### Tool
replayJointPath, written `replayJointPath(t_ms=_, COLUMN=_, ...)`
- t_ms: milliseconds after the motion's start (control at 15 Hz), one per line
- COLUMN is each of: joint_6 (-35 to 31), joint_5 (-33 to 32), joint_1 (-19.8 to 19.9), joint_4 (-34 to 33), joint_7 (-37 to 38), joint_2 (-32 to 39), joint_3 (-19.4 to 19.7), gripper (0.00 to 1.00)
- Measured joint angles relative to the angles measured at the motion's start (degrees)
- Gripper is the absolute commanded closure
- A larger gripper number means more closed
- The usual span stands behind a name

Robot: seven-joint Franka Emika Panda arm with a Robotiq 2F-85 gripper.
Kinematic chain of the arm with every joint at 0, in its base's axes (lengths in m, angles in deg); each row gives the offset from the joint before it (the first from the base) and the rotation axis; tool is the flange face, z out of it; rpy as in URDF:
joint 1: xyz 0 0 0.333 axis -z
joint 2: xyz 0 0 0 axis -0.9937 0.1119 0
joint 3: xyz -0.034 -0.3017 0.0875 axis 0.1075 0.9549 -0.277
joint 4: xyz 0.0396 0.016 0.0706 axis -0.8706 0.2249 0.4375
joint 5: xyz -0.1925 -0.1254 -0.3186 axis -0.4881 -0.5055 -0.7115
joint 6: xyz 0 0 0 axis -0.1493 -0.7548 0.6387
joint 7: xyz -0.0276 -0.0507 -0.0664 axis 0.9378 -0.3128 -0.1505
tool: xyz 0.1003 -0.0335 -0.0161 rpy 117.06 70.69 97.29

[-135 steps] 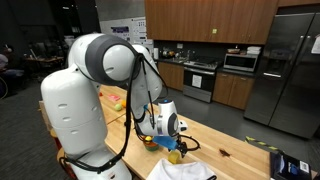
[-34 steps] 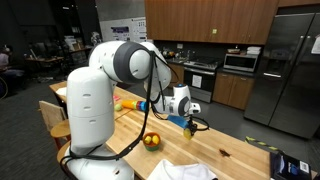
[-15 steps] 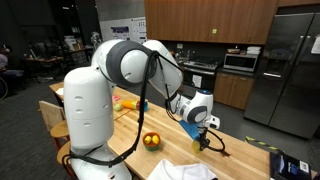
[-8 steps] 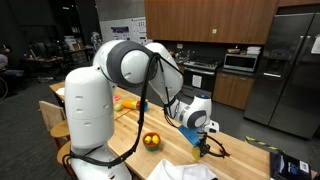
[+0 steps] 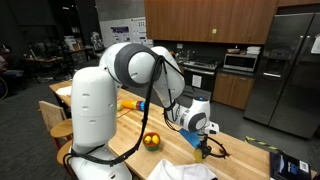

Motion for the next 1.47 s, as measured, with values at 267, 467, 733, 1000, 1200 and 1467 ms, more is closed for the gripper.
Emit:
replayJointPath(t_ms=267, joint_6=-0.09, joint_5=-0.36, joint_1=-2.89, joint_4=-1.55, joint_7=1.24, joint_2=0.12, joint_3=-0.63, gripper=0.66)
replayJointPath(t_ms=467, joint_6=0.11, joint_5=-0.90, joint_1=-4.90, joint_4=-2.84, joint_7=2.32, joint_2=0.17, joint_3=-1.47, gripper=0.66)
replayJointPath(t_ms=733, joint_6=1.48, joint_5=-0.66, joint_1=-5.40, joint_4=-4.64, joint_7=2.44, joint_2=0.77, joint_3=-2.09, gripper=0.66)
replayJointPath(t_ms=1000, joint_6=3.44, joint_5=1.03, joint_1=-4.10, joint_4=-7.29, joint_7=2.32, joint_2=2.81, joint_3=-2.04, gripper=0.66)
replayJointPath(t_ms=1200, joint_6=4.11, joint_5=2.03, joint_1=-2.94, joint_4=-8.78, joint_7=2.30, joint_2=4.33, joint_3=-1.92, gripper=0.66)
replayJointPath(t_ms=1467, joint_6=4.12, joint_5=2.41, joint_1=-2.40, joint_4=-9.52, joint_7=2.31, joint_2=6.10, joint_3=-1.55, gripper=0.66)
